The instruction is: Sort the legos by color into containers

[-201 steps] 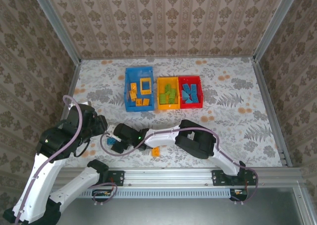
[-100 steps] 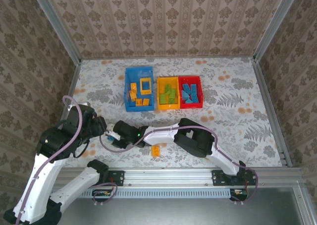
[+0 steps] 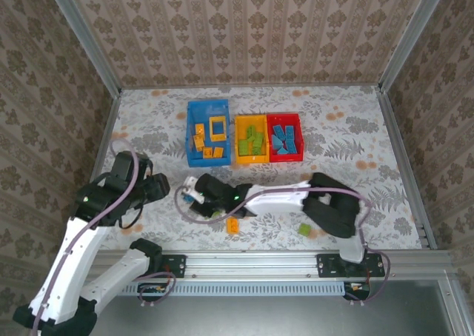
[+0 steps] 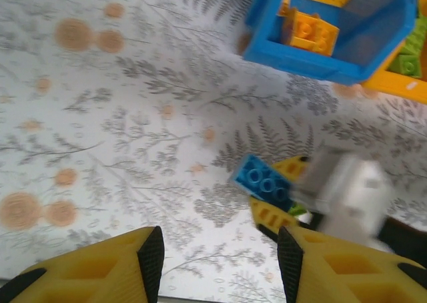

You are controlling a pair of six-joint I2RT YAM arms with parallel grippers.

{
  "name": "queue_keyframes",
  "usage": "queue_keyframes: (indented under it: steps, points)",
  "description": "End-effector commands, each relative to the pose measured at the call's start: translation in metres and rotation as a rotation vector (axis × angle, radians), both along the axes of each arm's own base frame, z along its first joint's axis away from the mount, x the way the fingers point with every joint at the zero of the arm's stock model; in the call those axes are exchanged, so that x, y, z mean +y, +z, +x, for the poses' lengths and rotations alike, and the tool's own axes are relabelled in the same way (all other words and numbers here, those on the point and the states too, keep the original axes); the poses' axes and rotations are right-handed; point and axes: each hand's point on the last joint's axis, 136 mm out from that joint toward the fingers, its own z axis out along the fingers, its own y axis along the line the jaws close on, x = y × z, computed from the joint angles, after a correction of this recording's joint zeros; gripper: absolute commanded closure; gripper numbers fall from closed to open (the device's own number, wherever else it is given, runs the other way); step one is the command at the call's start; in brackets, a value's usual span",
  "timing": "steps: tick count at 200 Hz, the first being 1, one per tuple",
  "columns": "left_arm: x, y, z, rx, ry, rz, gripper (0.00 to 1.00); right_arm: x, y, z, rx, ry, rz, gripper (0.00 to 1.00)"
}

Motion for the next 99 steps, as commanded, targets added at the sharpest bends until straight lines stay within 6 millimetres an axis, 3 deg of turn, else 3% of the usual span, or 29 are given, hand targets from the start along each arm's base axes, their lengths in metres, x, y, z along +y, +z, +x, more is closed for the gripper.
queue_keyframes:
  steps: [1, 23, 41, 44, 59, 76, 87, 99]
  points:
    - [-0.038, 0.0, 0.024, -0.018, -0.103, -0.114, 0.49, -0.06, 0.052, 0.029, -0.031, -0.209, 0.073, 0.81]
    - [-0.074, 0.0, 0.047, -0.045, -0.191, -0.147, 0.49, -0.129, 0.065, 0.048, -0.004, -0.383, 0.084, 0.81]
    - [-0.11, -0.001, 0.062, -0.063, -0.288, -0.147, 0.49, -0.181, 0.061, 0.063, 0.022, -0.526, 0.069, 0.81]
    - [-0.117, -0.001, 0.064, -0.063, -0.305, -0.145, 0.49, -0.19, 0.069, 0.066, 0.018, -0.552, 0.091, 0.81]
    - [-0.149, -0.003, 0.073, -0.068, -0.384, -0.132, 0.49, -0.228, 0.065, 0.08, 0.061, -0.681, 0.091, 0.81]
    - [-0.179, -0.009, 0.081, -0.062, -0.455, -0.113, 0.49, -0.261, 0.057, 0.097, 0.124, -0.809, 0.083, 0.81]
    - [-0.195, -0.012, 0.084, -0.059, -0.495, -0.108, 0.49, -0.274, 0.057, 0.108, 0.142, -0.861, 0.081, 0.81]
    - [-0.21, -0.017, 0.086, -0.052, -0.539, -0.095, 0.48, -0.285, 0.043, 0.123, 0.186, -0.92, 0.051, 0.81]
